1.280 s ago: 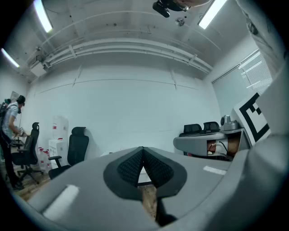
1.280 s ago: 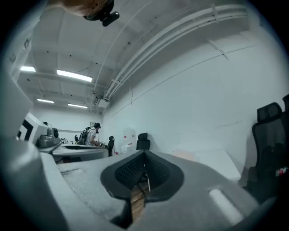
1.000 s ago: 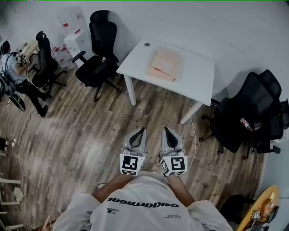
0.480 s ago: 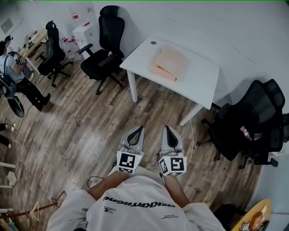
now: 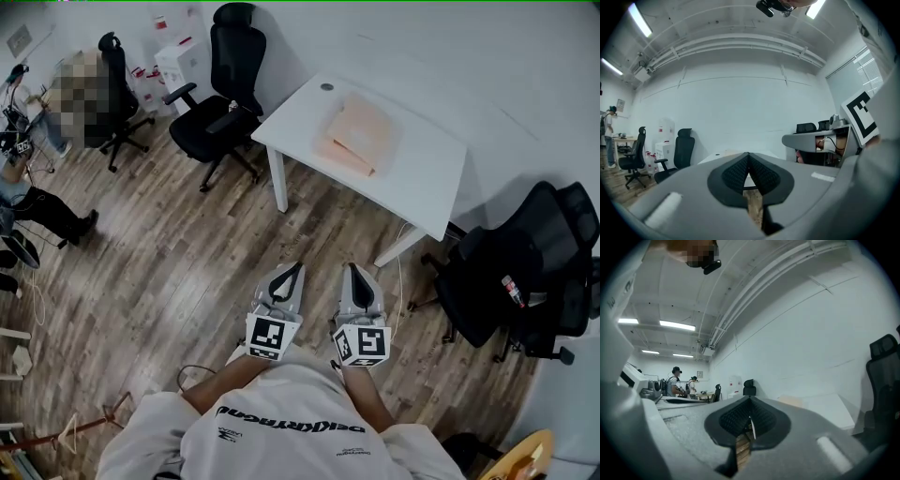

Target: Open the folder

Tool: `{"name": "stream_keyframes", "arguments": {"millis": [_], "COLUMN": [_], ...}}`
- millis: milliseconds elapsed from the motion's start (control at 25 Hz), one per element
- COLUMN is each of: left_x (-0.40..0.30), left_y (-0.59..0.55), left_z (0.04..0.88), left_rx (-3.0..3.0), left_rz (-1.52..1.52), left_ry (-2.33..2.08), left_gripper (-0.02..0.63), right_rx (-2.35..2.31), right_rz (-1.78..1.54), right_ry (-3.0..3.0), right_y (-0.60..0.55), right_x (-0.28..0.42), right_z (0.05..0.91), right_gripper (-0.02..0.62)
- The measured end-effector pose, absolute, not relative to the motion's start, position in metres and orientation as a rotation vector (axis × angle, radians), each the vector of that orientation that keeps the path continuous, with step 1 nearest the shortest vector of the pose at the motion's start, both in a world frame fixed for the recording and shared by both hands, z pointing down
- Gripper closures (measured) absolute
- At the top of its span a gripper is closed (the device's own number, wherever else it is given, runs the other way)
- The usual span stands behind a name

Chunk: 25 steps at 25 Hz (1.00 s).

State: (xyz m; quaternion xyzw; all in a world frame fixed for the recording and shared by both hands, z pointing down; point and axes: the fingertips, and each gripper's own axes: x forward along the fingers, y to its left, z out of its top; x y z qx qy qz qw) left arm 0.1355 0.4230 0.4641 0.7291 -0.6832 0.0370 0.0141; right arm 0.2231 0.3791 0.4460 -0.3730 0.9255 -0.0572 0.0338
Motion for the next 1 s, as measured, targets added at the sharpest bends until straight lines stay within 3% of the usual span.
{"name": "stream_keyframes", "arguments": {"millis": [1000], "left_x": [-0.051], "left_y": [0.122], "left_z": [0.452], "left_rx": [2.343], "left_rz": [0.046], "left_ry": [-1.961], "left_gripper": [0.615], "right_rx": [-1.34], "right_rz": [-0.106], "right_ry": [2.881], "right_y": [0.086], "right_x": [0.032], "right_z": [0.424], "right_gripper": [0.595]}}
